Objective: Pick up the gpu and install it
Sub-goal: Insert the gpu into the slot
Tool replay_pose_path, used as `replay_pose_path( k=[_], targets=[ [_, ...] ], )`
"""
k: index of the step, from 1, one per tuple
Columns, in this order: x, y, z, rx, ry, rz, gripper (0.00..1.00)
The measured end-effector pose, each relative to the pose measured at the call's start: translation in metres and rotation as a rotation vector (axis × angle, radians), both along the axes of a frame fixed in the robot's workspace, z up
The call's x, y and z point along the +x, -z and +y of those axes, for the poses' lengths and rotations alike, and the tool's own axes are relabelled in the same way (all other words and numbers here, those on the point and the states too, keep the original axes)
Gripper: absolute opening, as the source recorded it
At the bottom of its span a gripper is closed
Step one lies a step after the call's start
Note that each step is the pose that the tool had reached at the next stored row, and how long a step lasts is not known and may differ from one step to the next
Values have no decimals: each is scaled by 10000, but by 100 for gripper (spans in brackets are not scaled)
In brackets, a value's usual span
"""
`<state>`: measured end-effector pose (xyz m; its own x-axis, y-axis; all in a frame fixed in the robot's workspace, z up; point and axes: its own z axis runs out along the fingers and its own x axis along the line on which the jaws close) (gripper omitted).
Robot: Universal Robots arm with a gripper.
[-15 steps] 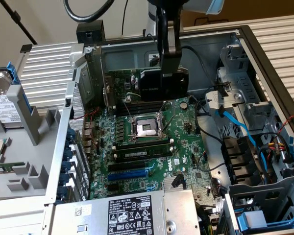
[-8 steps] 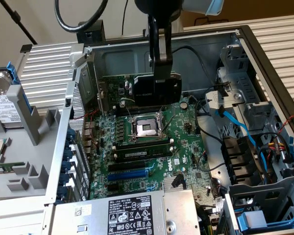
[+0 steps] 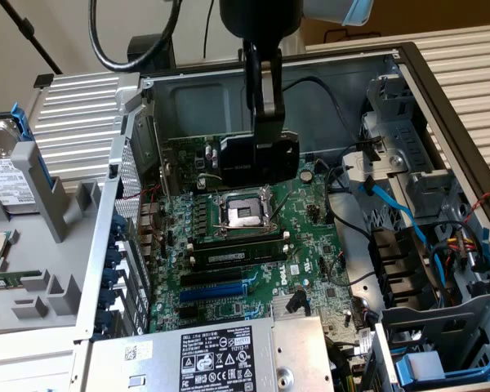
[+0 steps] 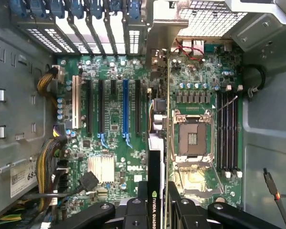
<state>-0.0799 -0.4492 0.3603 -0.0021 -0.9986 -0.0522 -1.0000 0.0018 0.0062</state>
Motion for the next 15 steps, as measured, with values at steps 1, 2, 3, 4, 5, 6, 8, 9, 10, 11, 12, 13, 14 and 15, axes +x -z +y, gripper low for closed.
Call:
replay_pose_path(
  k=[1,2,3,4,5,6,8,9,10,11,12,13,14,15],
  targets=[
    [0,7,-2,1,-118,0,27],
    [-1,13,-4,0,-273,1,27],
    [0,19,-4,-2,-441,2,27],
    [0,26,-4,-1,-625,2,27],
    [0,33,-6,0,-778,3,27],
    [-1,37,-7,0,-899,6,27],
    [-1,37,-7,-3,-945,7,27],
    [-1,37,-7,-3,-946,7,27],
    [-1,37,-7,-3,-946,7,27],
    [-5,38,-7,-1,-945,7,27],
    [-17,40,-7,1,-936,3,27],
    [-28,43,-7,2,-920,-6,27],
    [-36,45,-7,-1,-895,-14,27],
    [-44,49,-7,-2,-860,-15,27]
  ],
)
